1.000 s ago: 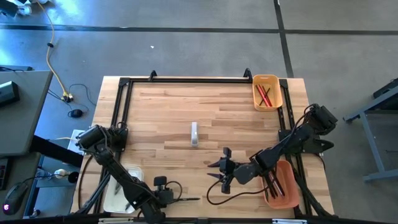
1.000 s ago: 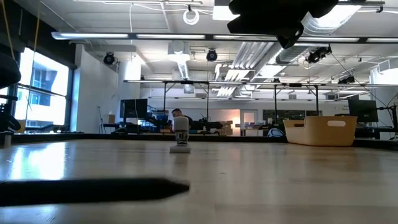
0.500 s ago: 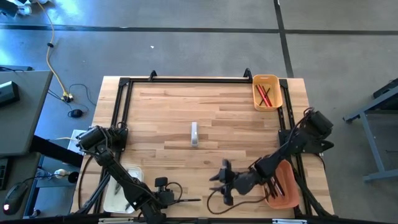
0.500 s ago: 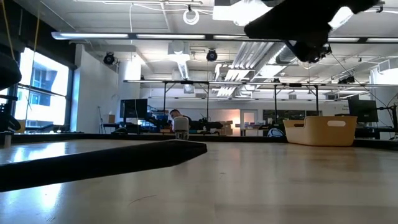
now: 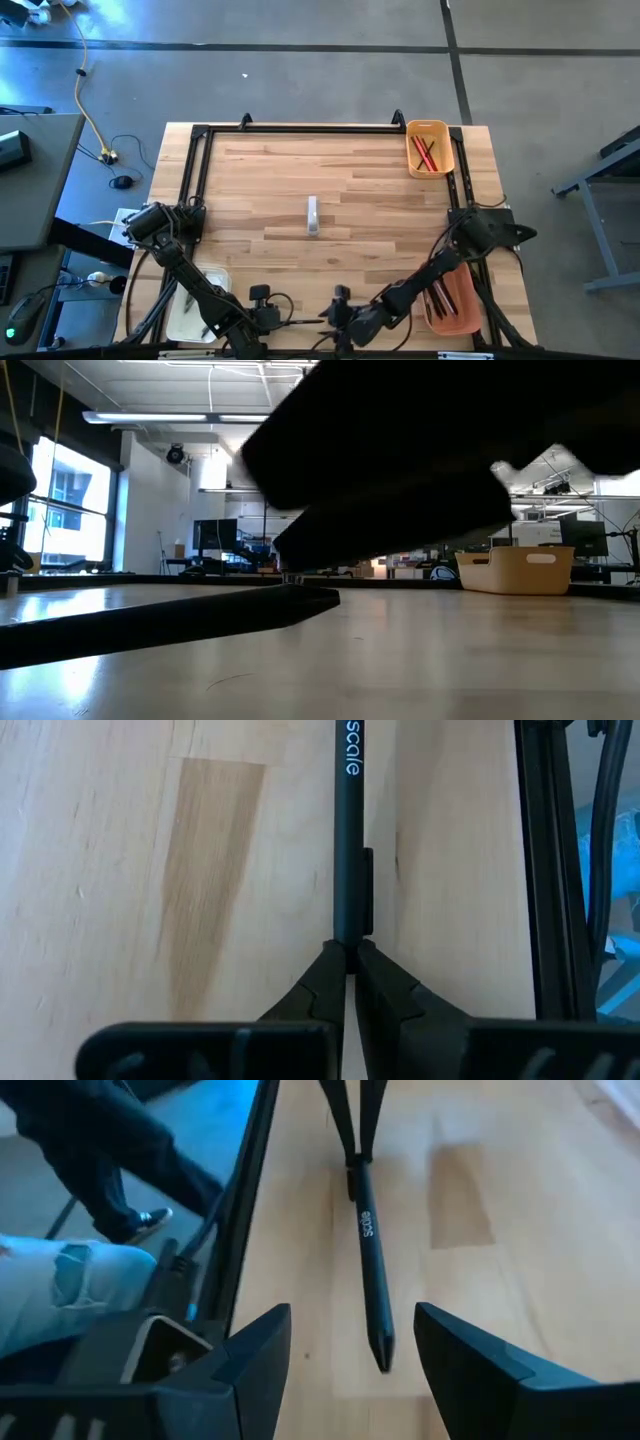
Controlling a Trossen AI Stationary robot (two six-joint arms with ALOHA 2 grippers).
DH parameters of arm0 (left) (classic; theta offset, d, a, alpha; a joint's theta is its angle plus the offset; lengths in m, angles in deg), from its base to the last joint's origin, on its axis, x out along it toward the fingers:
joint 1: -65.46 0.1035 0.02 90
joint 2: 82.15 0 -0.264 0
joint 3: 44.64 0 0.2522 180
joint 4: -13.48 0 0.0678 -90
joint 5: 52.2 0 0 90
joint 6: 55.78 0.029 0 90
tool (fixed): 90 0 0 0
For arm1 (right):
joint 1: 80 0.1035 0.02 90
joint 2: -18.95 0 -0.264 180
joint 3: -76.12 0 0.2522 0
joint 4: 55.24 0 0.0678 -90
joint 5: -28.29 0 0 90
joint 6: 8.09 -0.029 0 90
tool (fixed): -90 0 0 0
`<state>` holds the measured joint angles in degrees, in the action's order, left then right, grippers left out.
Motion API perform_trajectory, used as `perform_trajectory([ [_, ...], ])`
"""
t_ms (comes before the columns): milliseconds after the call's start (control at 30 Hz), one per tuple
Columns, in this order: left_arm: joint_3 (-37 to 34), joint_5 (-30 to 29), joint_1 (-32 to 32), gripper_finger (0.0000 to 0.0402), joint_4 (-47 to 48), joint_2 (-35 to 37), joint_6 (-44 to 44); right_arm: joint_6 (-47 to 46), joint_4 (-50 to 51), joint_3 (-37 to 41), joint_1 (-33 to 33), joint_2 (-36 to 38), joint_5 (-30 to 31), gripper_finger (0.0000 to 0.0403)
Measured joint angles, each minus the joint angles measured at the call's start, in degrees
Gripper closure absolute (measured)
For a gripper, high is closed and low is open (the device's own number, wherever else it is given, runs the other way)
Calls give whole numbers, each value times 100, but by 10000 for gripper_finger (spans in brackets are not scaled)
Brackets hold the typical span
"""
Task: Sort crayons/erasers/pens/pencils in bins
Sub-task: Put the black pen into the orange bin
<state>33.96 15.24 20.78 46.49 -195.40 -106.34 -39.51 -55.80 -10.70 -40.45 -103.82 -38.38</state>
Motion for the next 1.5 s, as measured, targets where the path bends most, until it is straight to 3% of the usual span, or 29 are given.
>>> perform_trajectory([
  [333, -2, -7, 2, 401, 0, -2, 18, 40, 247, -489, -57, -592, 1, 207],
  [933, -4, -36, 2, 401, -2, -2, 22, 99, 210, -487, -104, -592, -151, 385],
  [1100, -12, -100, 0, 391, -105, 4, 26, 171, 216, -487, -105, -592, -151, 388],
  [1300, -35, 38, 11, 344, -164, 287, 267, 160, 249, -487, -106, -525, -172, 383],
  [1500, -28, -505, -30, 303, 197, 826, 405, 171, 404, -487, -103, -387, -100, 385],
])
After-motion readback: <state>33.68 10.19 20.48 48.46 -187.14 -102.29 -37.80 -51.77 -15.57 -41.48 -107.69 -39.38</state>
